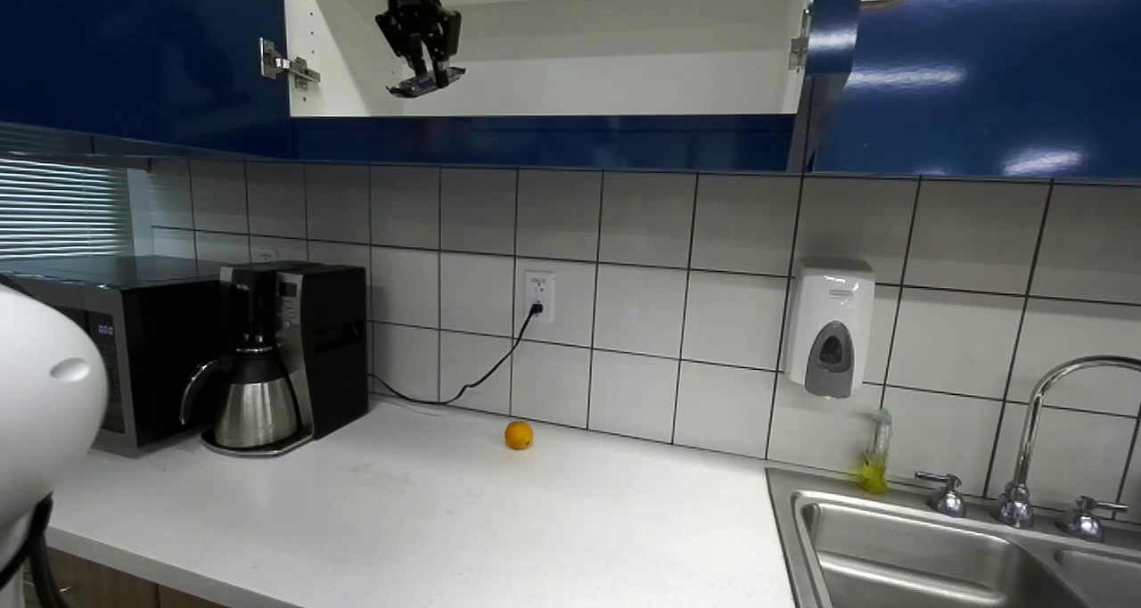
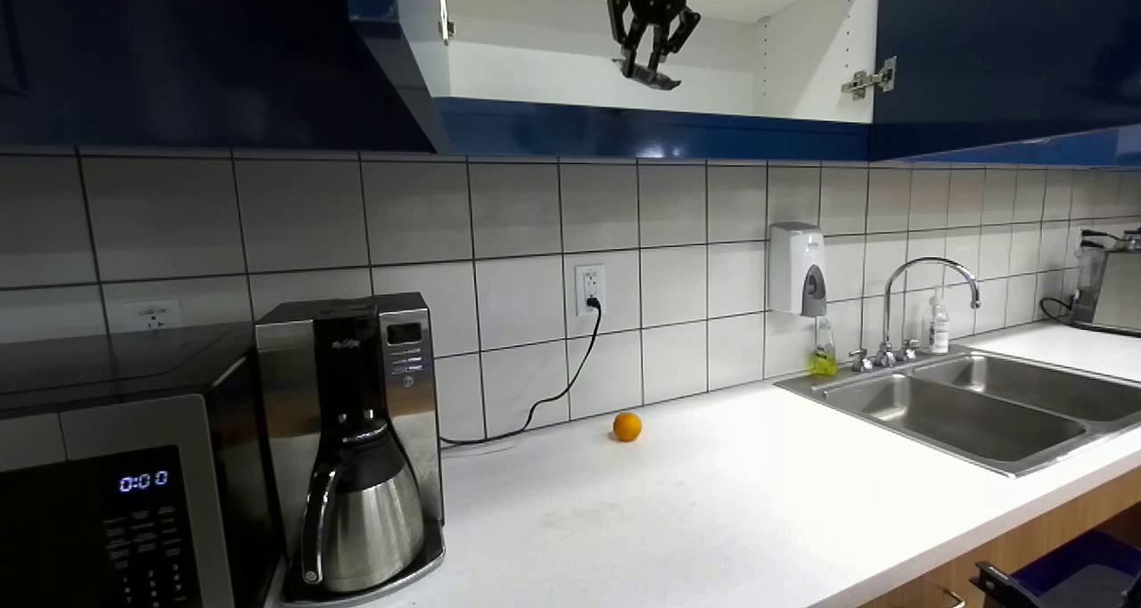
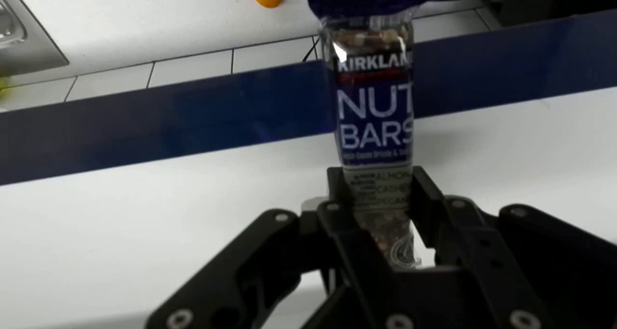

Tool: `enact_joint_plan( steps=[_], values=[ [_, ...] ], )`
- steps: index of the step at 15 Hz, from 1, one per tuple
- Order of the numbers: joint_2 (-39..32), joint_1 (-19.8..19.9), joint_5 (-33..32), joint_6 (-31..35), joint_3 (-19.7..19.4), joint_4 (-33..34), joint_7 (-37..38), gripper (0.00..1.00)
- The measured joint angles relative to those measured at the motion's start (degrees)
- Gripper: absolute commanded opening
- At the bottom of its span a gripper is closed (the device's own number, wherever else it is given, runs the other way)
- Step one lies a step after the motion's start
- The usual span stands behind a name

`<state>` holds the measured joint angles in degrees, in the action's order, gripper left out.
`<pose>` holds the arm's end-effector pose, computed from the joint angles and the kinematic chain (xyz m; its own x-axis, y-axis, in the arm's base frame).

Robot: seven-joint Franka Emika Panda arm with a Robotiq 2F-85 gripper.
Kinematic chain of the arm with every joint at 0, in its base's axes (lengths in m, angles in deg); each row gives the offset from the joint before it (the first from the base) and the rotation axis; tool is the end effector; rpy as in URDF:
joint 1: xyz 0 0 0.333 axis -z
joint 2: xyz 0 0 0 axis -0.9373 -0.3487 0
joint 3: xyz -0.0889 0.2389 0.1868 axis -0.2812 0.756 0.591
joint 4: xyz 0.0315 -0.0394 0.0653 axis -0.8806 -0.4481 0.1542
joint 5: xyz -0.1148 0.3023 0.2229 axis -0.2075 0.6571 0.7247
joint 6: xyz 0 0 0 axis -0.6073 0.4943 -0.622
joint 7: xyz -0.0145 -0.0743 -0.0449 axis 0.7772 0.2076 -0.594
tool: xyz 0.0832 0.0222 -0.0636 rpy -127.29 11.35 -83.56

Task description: Pick up the granola bar and place it on the bottom shelf of the cabinet above

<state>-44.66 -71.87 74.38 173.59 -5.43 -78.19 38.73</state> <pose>0.5198 0.0741 0.7627 0.8507 -0.0926 0.5174 -0.0753 -0.9957 -0.0544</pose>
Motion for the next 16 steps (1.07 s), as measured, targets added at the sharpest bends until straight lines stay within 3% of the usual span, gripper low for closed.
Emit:
enact_joint_plan(
  steps=[6,16],
  values=[
    [-3.4,-0.1,-1.7,8.7,0.0,0.8,1.4,0.11],
    [-8.0,-0.1,-1.9,10.7,0.0,3.6,3.4,0.11]
  ],
)
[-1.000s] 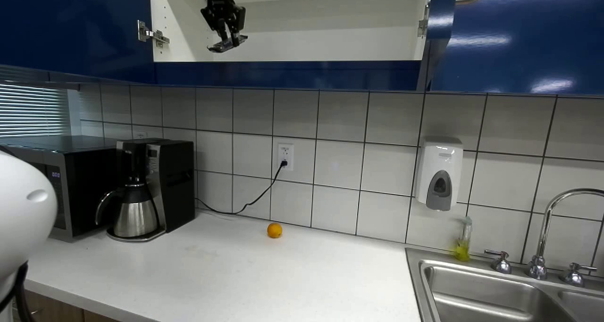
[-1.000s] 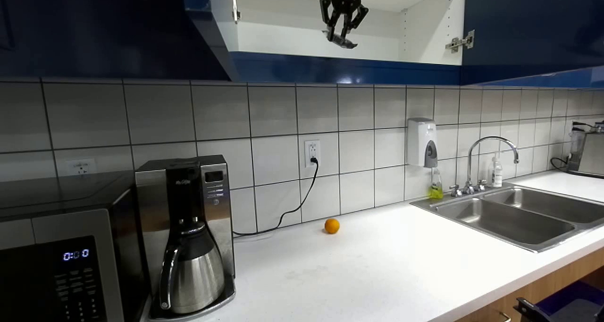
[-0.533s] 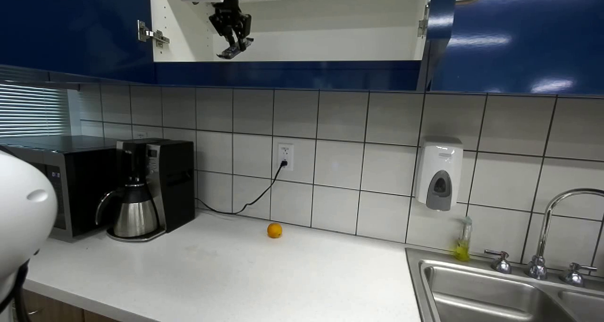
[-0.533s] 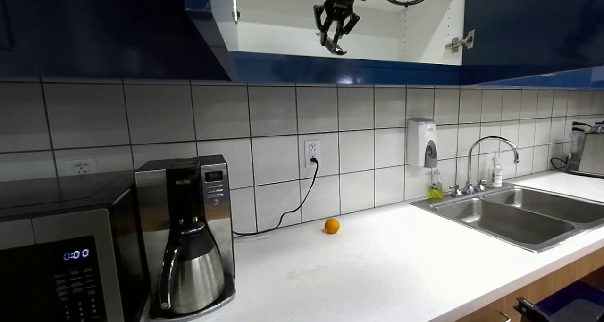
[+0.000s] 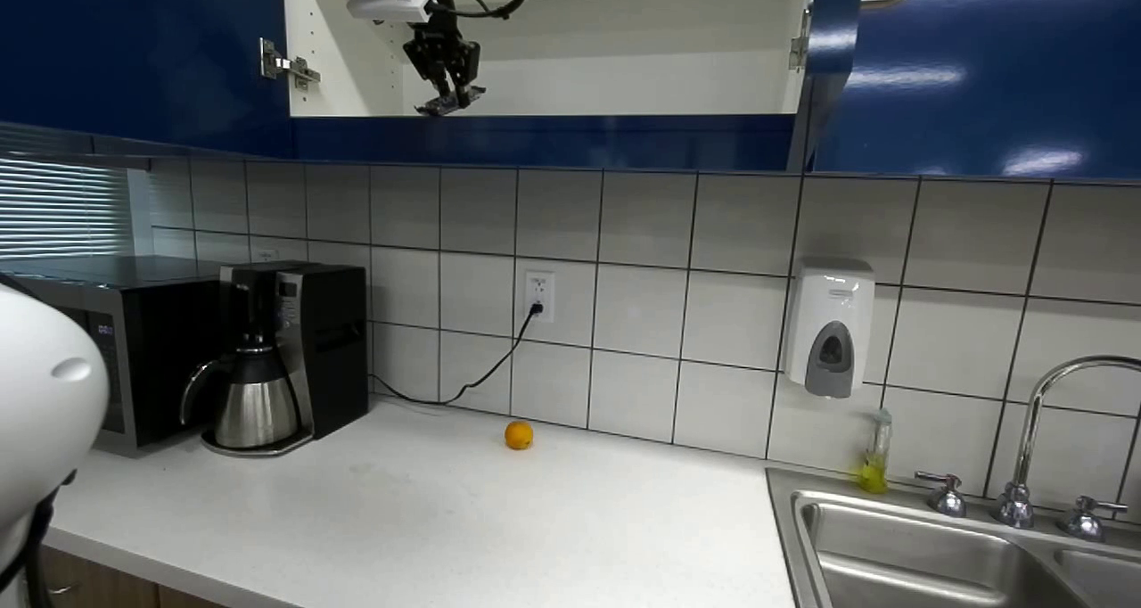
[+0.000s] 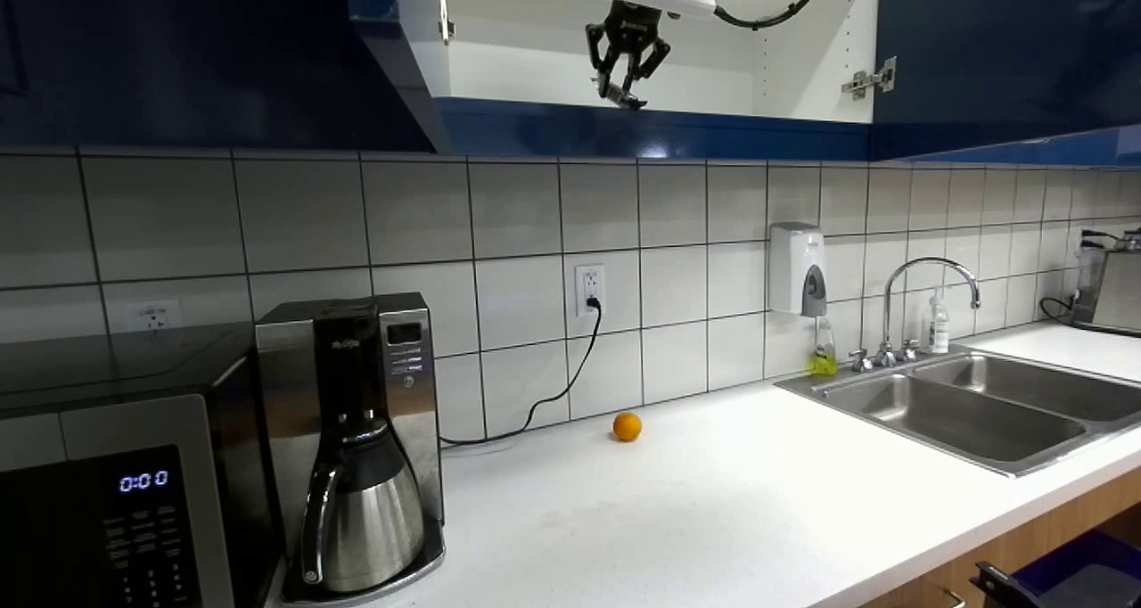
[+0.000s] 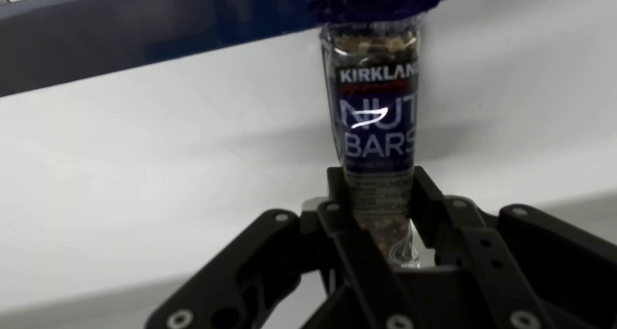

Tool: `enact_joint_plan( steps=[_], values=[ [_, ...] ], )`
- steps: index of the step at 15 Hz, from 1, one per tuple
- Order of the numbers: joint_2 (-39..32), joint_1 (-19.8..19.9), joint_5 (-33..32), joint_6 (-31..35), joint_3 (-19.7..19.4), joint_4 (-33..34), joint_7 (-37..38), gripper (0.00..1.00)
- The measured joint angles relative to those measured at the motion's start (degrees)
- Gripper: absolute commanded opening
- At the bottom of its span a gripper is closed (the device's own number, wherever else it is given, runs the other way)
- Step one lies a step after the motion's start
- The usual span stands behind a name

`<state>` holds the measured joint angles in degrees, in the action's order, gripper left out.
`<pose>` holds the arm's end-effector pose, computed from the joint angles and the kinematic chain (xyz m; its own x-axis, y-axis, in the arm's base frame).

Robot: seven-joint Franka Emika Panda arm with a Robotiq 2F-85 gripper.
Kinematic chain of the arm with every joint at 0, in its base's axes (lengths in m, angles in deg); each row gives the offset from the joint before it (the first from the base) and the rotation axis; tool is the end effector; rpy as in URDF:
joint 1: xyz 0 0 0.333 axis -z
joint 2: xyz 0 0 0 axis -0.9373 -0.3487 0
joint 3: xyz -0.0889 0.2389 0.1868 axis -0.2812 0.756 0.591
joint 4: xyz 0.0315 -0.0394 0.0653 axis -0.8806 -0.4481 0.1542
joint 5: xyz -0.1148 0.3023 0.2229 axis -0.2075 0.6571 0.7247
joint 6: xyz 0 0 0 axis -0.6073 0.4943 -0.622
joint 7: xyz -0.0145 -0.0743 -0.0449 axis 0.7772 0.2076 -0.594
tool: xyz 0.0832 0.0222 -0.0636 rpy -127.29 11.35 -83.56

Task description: Pick up the granola bar and place it on the bottom shelf of the cabinet above

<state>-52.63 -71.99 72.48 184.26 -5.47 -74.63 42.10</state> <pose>0.5792 0.0776 0.7418 0.7842 -0.1381 0.6049 -0.1037 -0.9904 -0.0916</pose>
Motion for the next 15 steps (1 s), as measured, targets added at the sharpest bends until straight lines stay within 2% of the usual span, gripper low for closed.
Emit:
enact_joint_plan(
  steps=[3,4,6,10,15],
  values=[
    [-1.3,-0.1,0.0,0.0,0.0,1.2,0.6,0.11],
    [-1.8,-0.1,-0.1,0.0,-0.1,1.6,0.9,0.61],
    [-2.6,-0.1,-0.2,0.0,-0.1,2.3,1.4,0.69],
    [-4.1,-0.1,-1.0,0.0,-0.1,2.9,3.1,0.99],
    [-4.5,-0.1,-1.1,0.2,-0.1,3.2,3.7,1.00]
  ],
)
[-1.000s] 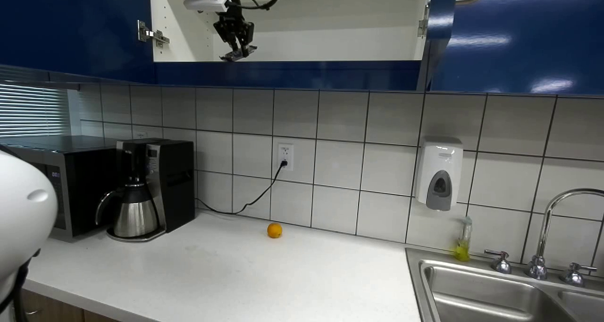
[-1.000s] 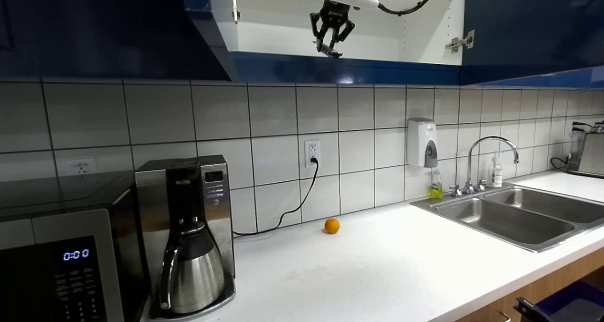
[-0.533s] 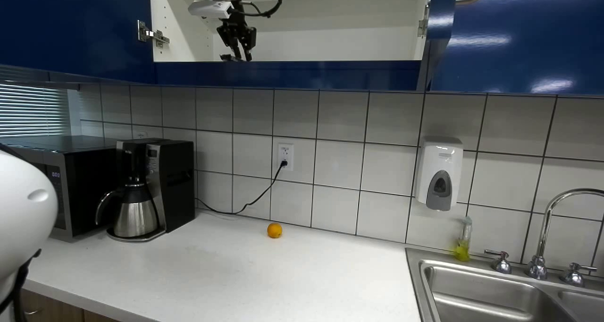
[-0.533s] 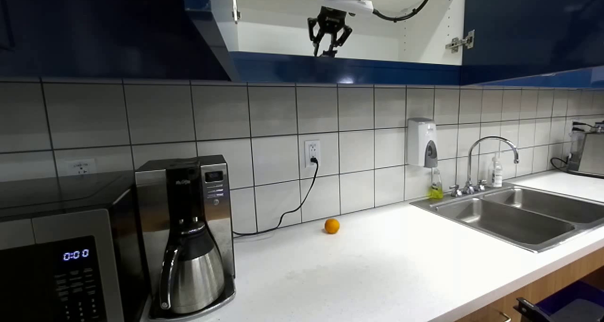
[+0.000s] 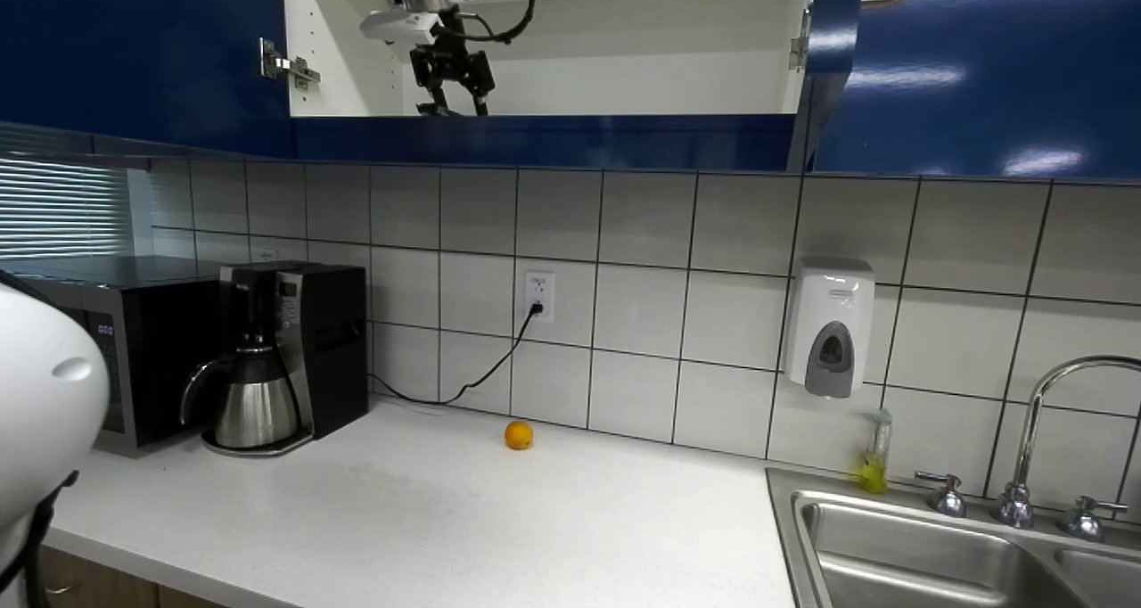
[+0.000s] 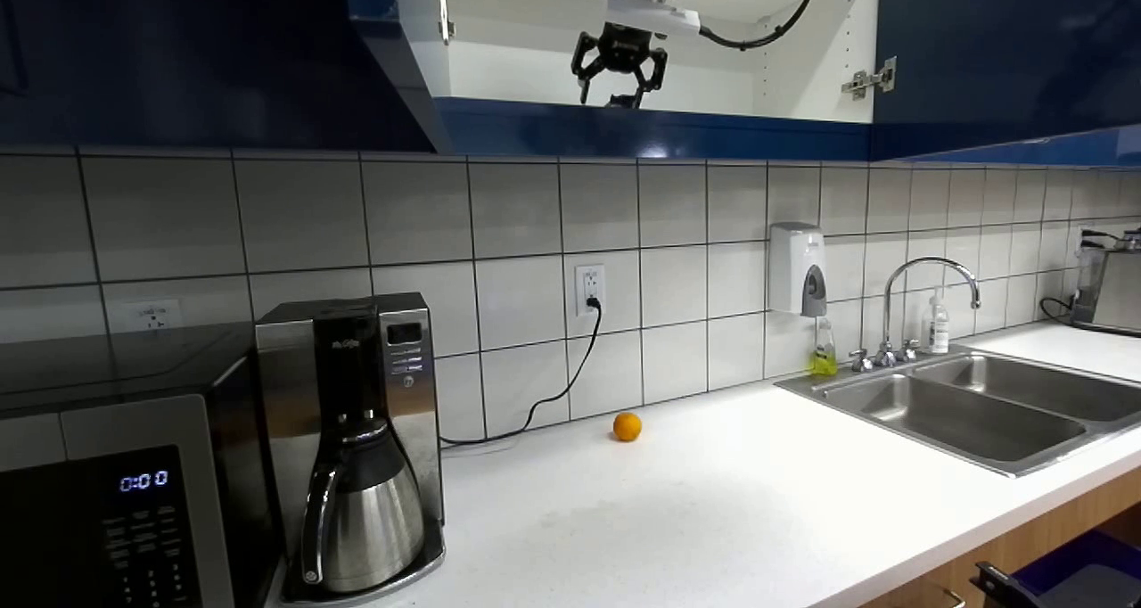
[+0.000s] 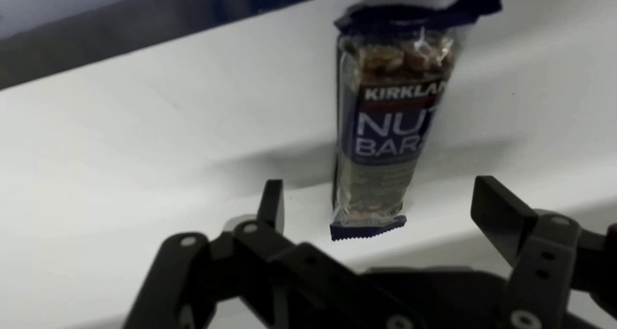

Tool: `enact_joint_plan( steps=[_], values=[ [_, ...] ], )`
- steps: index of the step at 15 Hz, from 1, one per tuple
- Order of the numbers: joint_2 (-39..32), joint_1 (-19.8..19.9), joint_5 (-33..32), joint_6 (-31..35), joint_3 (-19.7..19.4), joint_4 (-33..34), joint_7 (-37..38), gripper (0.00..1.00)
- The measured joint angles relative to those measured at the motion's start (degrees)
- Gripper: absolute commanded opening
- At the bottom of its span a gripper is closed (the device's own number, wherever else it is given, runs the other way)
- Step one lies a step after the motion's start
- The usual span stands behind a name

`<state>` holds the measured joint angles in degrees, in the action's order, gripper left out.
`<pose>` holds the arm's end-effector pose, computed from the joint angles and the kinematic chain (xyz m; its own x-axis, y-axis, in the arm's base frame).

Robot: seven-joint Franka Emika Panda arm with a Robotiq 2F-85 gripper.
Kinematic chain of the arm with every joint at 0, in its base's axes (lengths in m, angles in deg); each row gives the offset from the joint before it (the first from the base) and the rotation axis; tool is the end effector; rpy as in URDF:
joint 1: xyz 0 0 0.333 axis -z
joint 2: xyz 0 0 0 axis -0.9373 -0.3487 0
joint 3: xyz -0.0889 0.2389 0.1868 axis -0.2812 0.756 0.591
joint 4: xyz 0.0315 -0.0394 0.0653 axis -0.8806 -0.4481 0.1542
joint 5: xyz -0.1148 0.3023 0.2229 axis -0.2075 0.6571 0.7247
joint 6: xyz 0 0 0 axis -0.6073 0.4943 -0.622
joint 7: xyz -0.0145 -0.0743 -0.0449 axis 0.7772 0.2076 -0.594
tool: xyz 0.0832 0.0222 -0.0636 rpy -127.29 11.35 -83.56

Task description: Pick up the granola bar and place it on the bottom shelf of the cabinet above

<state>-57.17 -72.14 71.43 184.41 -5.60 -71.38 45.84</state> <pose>0.6062 0.0777 0.7239 0.7861 -0.1955 0.5863 -0.1581 -0.9807 -0.1150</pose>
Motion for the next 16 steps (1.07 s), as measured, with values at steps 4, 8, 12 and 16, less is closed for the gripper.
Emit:
enact_joint_plan(
  steps=[4,8,12,16],
  values=[
    [0.3,0.0,0.0,0.0,0.0,0.2,0.0,1.00],
    [1.3,0.0,0.1,0.0,-0.1,0.1,0.0,1.00],
    [3.9,0.0,0.5,0.0,-0.5,-1.1,0.0,1.00],
    [7.4,0.0,1.4,0.0,-1.2,-3.8,0.0,1.00]
  ],
)
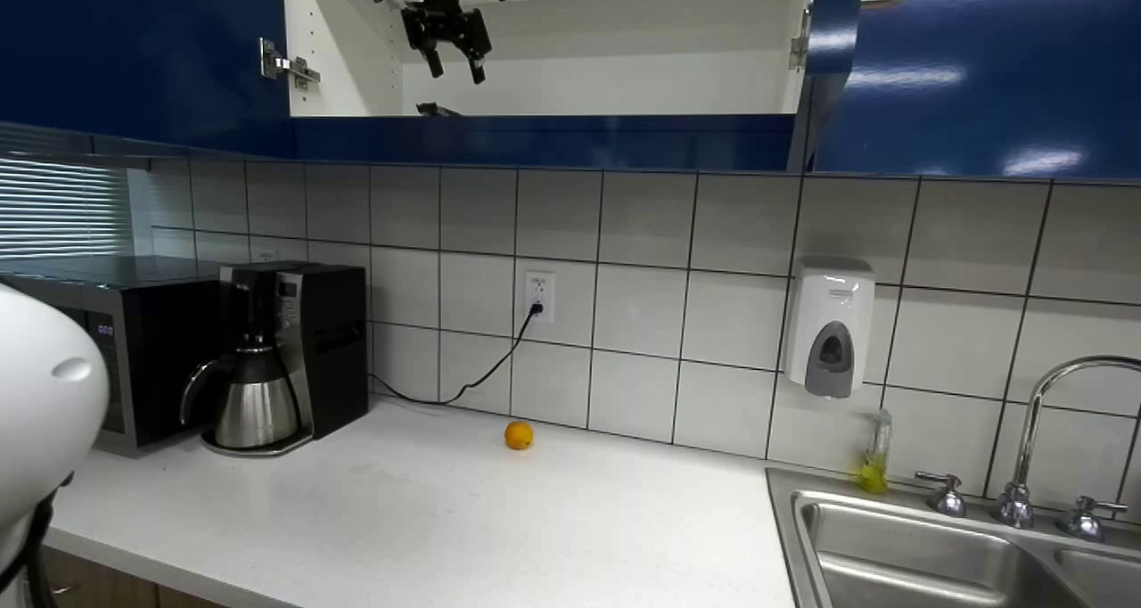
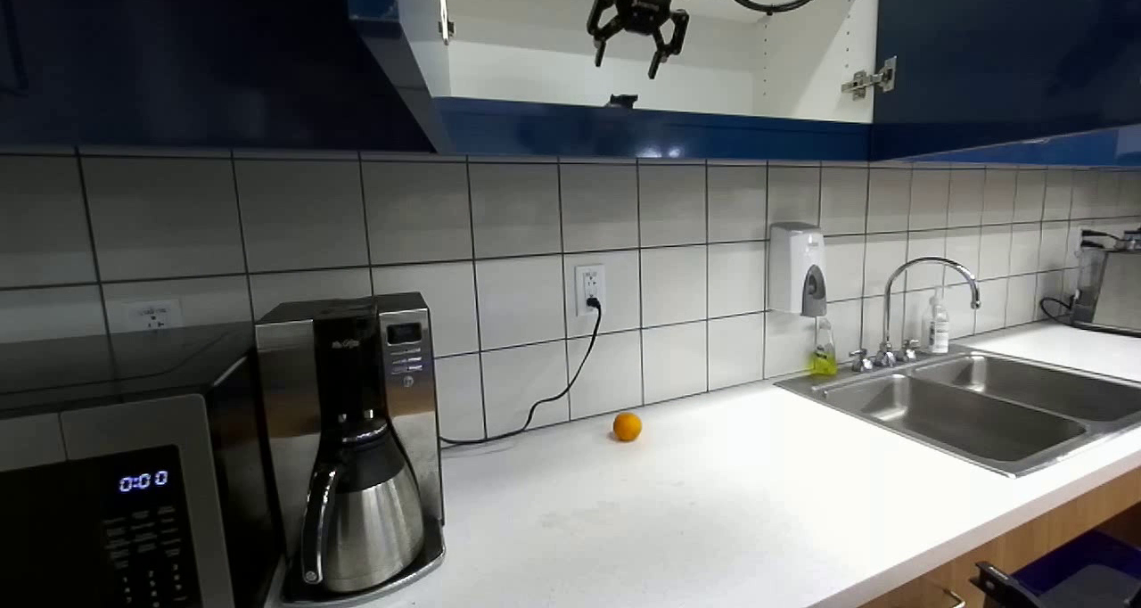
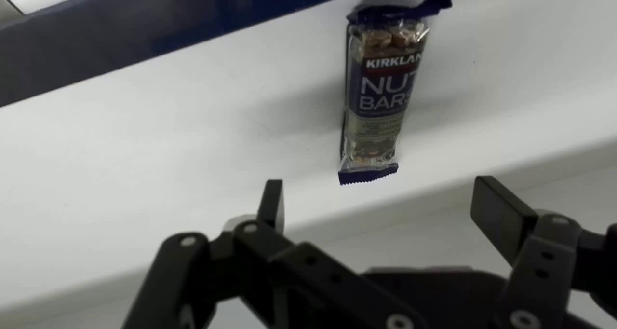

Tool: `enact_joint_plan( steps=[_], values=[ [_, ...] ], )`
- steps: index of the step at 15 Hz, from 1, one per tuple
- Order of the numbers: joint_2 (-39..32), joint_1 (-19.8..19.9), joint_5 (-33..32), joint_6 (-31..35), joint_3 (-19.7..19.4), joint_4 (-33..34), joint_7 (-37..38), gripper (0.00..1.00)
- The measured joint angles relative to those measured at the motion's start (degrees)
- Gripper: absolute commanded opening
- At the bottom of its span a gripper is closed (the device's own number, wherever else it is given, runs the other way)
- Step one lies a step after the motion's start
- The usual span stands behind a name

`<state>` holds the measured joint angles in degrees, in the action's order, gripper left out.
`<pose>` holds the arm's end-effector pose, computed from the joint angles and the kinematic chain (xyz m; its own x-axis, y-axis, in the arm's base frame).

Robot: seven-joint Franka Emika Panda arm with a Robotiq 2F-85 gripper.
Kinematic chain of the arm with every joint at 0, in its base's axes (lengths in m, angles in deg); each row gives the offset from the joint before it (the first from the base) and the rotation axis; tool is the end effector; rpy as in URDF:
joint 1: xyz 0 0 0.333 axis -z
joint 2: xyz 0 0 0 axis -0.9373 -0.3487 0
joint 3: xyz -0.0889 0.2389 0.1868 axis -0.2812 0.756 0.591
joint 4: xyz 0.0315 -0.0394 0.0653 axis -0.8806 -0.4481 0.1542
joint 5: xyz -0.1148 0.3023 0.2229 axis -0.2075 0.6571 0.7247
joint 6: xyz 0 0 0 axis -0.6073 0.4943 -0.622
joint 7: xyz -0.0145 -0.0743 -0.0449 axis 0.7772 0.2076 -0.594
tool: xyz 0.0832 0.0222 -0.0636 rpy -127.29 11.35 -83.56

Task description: Pick up the granola bar and place it on the bottom shelf of the cabinet above

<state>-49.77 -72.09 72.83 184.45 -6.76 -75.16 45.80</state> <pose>0.5607 0.0649 0.7661 0.7453 -0.2218 0.6288 -0.1674 -0.9751 -0.1456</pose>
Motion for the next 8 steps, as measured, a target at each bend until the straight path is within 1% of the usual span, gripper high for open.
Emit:
enact_joint_plan(
  steps=[4,8],
  values=[
    [4.3,0.0,1.8,0.1,-0.6,-4.5,-0.7,1.00],
    [11.2,0.0,4.4,0.1,-1.1,-11.8,-3.4,1.00]
  ],
)
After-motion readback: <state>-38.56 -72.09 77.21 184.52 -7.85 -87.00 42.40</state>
